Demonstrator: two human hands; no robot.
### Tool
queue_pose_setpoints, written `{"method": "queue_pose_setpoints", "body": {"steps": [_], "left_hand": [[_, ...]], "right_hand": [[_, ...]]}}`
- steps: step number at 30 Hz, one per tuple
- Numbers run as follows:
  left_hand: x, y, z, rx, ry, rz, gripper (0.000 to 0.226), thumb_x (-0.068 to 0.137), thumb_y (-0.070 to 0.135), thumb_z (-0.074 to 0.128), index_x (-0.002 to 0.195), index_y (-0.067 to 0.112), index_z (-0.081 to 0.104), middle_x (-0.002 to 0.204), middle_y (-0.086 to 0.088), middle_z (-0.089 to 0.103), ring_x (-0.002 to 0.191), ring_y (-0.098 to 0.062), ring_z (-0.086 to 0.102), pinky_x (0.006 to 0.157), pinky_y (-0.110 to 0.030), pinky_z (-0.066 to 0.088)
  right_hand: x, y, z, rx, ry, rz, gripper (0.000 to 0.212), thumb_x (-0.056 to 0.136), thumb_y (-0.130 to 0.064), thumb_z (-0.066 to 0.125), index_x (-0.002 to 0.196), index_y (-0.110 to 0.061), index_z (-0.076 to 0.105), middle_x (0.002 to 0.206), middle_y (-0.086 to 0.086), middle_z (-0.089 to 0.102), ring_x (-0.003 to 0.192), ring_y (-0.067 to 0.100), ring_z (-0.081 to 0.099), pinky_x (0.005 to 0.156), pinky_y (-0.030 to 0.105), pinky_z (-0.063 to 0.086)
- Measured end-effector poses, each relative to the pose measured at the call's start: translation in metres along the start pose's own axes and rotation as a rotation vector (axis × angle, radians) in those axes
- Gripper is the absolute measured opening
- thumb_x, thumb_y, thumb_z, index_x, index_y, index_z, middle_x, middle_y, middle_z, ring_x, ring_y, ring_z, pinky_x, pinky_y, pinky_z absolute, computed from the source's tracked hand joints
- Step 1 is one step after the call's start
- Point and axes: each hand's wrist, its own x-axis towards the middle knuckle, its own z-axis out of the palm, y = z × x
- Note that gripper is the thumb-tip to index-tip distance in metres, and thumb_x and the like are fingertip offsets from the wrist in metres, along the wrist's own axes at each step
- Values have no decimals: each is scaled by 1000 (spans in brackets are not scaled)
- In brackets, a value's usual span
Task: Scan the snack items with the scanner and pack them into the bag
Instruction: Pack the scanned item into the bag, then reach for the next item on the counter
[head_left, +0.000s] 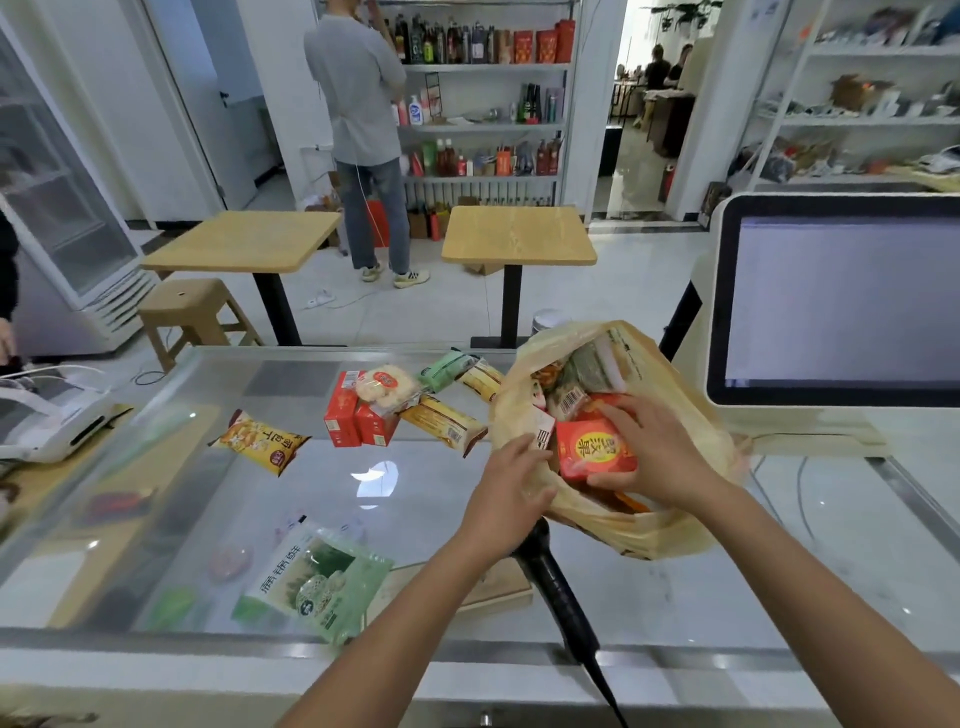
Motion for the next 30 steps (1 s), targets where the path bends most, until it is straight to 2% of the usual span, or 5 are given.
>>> {"method": "queue_pose_setpoints", "body": {"steps": [9,14,20,26,30], "left_hand": [[-68,-54,-2,304,595,12,32,94,31,45,118,15,59,131,-2,53,124,-14,42,100,-39,43],[-106,-119,2,679,556,-581,61,73,25,78,123,-3,57,132,-34,47,123,-51,42,102,-60,35],[-100,-110,14,785,285,-227,68,58,38,87,112,6,62,115,-24,64,107,-41,62,86,-50,52],[-112,-114,-7,930,285,306,23,96,28,36,103,11,51,94,-10,72,81,-26,71,62,-32,57],[-108,-53,-37,190,807,-160,18,98,14,41,90,8,55,72,-1,59,63,-21,59,51,-27,45]], "right_hand": [[-104,-73,23,258,689,-403,16,83,-23,57,97,-15,56,87,4,61,84,19,51,77,24,40],[-122,-83,89,297,139,-54,54,78,-41,69,123,-19,48,111,-4,52,104,16,52,80,24,47],[-77,-90,77,1043,-404,397,38,86,-32,68,117,-17,50,99,1,65,84,18,67,71,30,53],[-67,-100,68,1346,-641,511,28,87,-28,68,81,-8,50,55,6,51,43,16,45,43,25,38],[-66,-101,70,1381,-635,539,28,86,-28,69,84,-7,50,53,3,45,41,14,40,41,23,34]]}}
